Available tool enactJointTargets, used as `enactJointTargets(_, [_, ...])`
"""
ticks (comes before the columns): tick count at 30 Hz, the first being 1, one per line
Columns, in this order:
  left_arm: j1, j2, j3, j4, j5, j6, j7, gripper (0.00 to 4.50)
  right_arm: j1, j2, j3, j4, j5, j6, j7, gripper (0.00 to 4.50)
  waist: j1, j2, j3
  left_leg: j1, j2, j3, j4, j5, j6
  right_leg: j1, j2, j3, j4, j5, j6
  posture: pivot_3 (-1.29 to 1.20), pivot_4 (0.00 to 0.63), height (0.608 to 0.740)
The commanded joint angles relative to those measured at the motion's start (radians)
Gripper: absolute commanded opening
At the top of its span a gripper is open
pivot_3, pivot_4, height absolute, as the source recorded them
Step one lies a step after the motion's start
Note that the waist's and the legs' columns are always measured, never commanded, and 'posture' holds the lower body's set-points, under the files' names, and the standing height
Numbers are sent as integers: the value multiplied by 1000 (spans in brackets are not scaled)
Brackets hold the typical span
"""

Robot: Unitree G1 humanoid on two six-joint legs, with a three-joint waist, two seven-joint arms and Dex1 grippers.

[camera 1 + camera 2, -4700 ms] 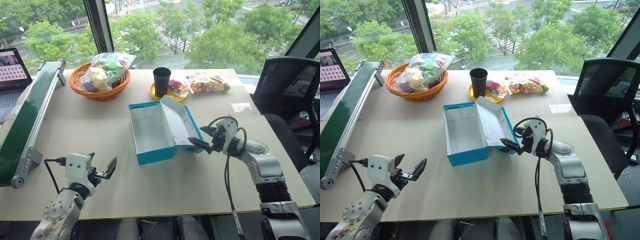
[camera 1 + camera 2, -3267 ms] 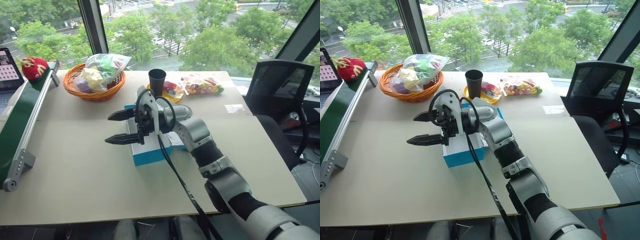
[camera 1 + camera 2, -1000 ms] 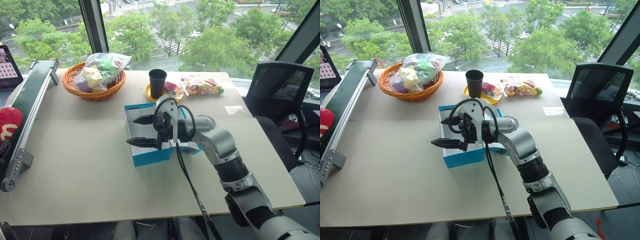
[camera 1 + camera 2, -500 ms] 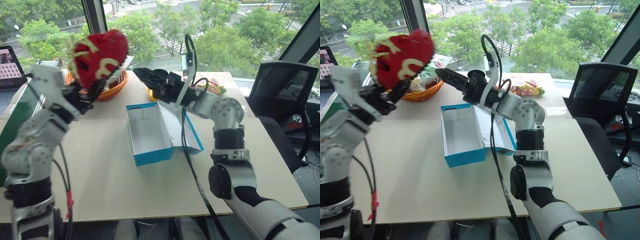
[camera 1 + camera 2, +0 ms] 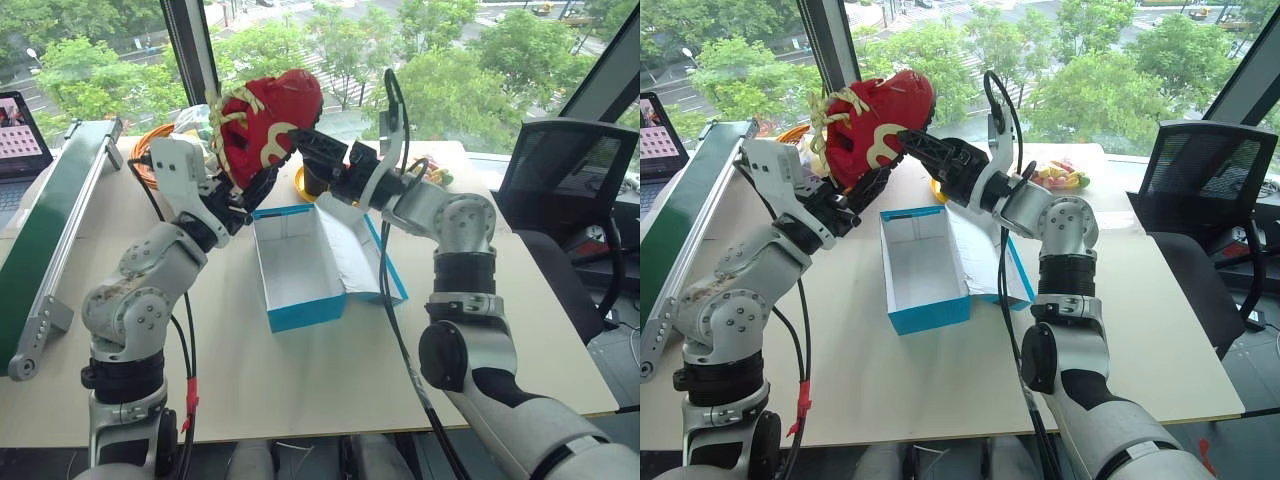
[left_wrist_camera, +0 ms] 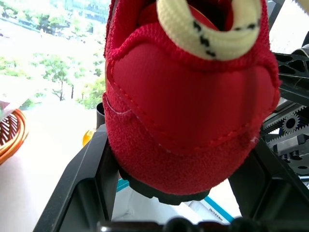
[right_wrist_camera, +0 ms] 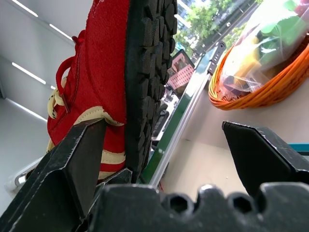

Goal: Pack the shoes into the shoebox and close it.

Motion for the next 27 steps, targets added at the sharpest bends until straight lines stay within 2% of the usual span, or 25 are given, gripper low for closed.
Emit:
enactJointTargets(1, [14, -7, -33, -55, 0, 2, -25, 2694, -72, -35, -52, -38, 60, -43, -1, 4500, 3, 1, 1, 0, 0, 0, 0, 0, 0, 0, 0, 0, 0, 0, 0, 0, 150, 737])
enactJointTargets(3, [10, -14, -39, -55, 2, 0, -22, 2694, -76, -35, -49, -34, 58, -50, -4, 4500, 3, 1, 1, -1, 0, 0, 0, 0, 0, 0, 0, 0, 0, 0, 0, 0, 150, 737])
enactJointTargets(6, [5, -38, -57, -62, 2, 5, -11, 2693, -78, -27, -42, -32, 60, -58, -2, 3759, 4, 2, 1, -2, 0, -1, 0, 0, 0, 0, 0, -1, -1, 0, 0, 0, 150, 737])
enactJointTargets(15, [5, -46, -35, -89, -7, 29, 17, 2693, -61, -16, -26, -40, 63, -53, -10, 826, 3, 2, 1, -2, 0, -1, 0, 0, 0, 0, 0, -1, -1, 0, 0, 0, 150, 737])
enactJointTargets(16, [11, -52, -18, -92, -31, 38, 23, 3158, -62, -19, -22, -34, 56, -57, -6, 533, 3, 2, 1, -2, 0, -1, 0, 0, 0, 0, 0, -1, -1, 0, 0, 0, 150, 737])
enactJointTargets(17, [21, -65, 13, -101, -90, 51, 24, 3627, -63, -22, -17, -27, 49, -61, -2, 449, 2, 2, 1, -2, 0, -1, 0, 0, 0, 0, 0, -1, -1, 0, 0, 0, 150, 737])
enactJointTargets(18, [27, -65, 29, -113, -116, 61, 24, 3843, -64, -26, -12, -22, 41, -65, 3, 424, 2, 2, 1, -2, 0, -1, 0, 0, 0, 0, 0, -1, -1, 0, 0, 0, 150, 737])
enactJointTargets(20, [33, -52, 37, -131, -117, 75, 36, 4500, -65, -34, -4, -16, 31, -74, 7, 404, 1, 2, 1, -2, 0, -1, 0, 0, 0, 0, 0, -1, -1, 0, 0, 0, 150, 737])
enactJointTargets(23, [74, -10, 105, -163, -162, 116, 72, 4500, -99, -75, 18, 37, -39, -163, 27, 393, 1, 3, 1, -2, 0, -1, 0, 0, 0, 0, 0, -1, -1, 0, 0, 0, 150, 737])
enactJointTargets(27, [228, 159, 220, -233, -208, 184, 12, 4500, -181, -195, 174, 149, -234, -282, 150, 388, -4, 4, 2, -2, 0, -1, 0, 0, 0, -2, 0, 1, -2, 0, 0, 0, 150, 737])
